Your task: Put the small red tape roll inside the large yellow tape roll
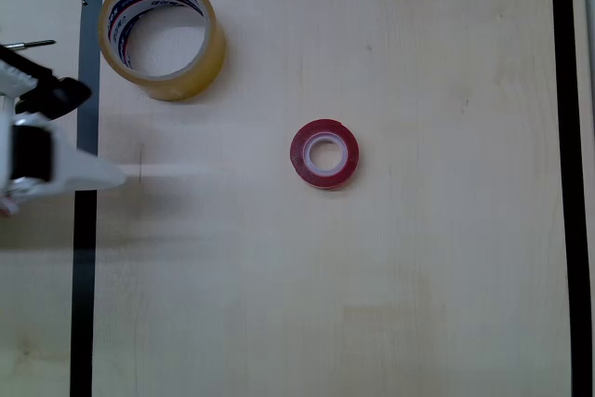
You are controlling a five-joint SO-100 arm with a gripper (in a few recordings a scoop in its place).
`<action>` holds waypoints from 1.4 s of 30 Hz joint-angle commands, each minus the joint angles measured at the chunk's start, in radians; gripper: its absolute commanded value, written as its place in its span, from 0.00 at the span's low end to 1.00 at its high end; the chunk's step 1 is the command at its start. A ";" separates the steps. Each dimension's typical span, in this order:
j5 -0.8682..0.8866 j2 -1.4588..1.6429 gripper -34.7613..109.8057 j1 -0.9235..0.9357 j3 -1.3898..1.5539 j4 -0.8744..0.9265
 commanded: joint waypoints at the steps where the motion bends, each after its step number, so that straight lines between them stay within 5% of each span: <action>1: -0.146 -0.348 0.24 -0.049 -0.319 -0.025; 10: -0.146 -0.877 0.26 -0.061 -0.652 -0.037; 15: -0.150 -1.037 0.35 -0.092 -0.782 -0.052; 28: -0.170 -1.451 0.40 -0.104 -1.146 -0.031; 42: -0.178 -1.508 0.39 -0.086 -1.186 -0.020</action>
